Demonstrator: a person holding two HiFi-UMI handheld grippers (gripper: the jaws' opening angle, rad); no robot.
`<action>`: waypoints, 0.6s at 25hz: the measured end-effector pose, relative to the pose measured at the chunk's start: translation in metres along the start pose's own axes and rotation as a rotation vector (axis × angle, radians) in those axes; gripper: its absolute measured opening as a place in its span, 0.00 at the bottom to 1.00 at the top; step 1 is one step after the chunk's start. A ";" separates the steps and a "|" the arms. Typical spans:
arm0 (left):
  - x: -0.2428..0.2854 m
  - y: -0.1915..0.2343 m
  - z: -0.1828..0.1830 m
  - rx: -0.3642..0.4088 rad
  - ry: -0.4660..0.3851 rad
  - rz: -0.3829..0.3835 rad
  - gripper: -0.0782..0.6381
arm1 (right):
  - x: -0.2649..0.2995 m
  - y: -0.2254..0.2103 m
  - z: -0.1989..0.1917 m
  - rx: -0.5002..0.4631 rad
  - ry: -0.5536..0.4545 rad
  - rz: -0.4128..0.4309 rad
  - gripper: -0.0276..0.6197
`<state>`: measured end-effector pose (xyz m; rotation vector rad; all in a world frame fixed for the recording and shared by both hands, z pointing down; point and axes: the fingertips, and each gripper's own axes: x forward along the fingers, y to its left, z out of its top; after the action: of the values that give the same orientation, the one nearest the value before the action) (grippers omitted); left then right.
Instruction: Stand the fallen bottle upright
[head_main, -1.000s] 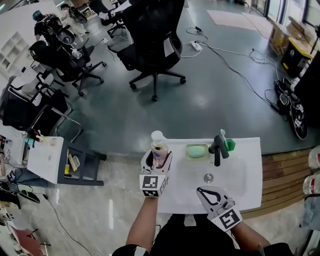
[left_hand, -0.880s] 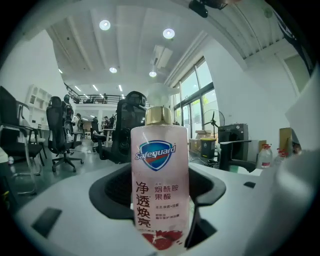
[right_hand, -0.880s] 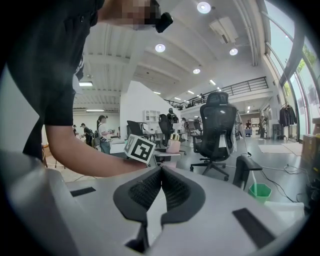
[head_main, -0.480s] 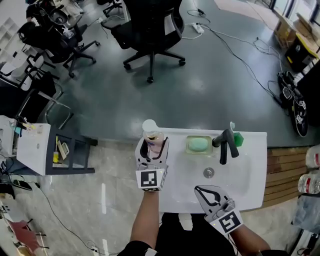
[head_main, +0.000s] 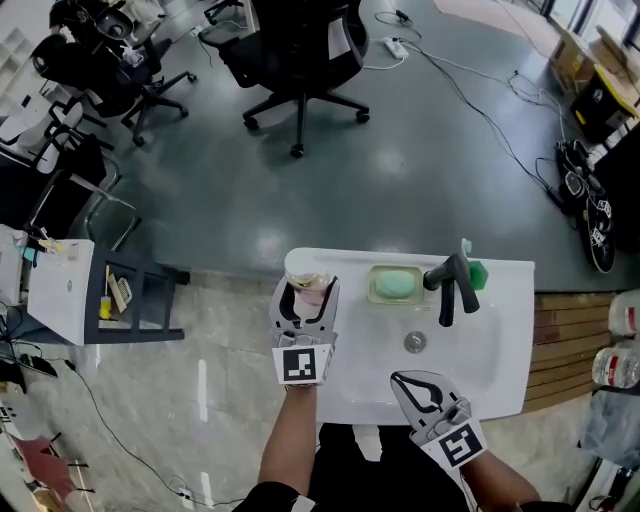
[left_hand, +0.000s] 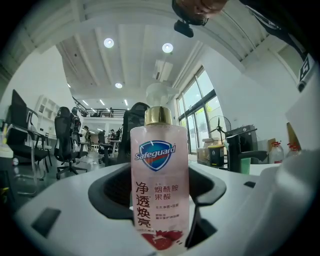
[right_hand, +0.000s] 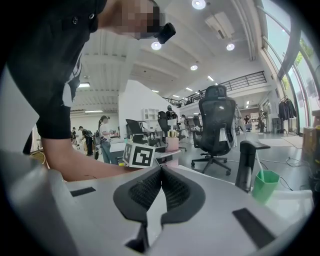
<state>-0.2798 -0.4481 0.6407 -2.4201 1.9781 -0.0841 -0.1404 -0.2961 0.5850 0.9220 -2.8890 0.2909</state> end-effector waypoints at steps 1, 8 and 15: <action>-0.002 0.000 0.001 0.000 -0.002 0.002 0.55 | 0.000 0.000 0.000 0.000 -0.001 0.002 0.07; -0.011 0.000 0.012 -0.035 -0.051 0.048 0.55 | 0.004 0.008 0.005 0.003 -0.014 0.023 0.07; -0.032 -0.004 0.005 0.008 0.083 0.023 0.57 | 0.003 0.017 0.024 -0.011 -0.039 0.031 0.07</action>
<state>-0.2815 -0.4162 0.6353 -2.4270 2.0337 -0.1951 -0.1535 -0.2888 0.5591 0.8913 -2.9395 0.2622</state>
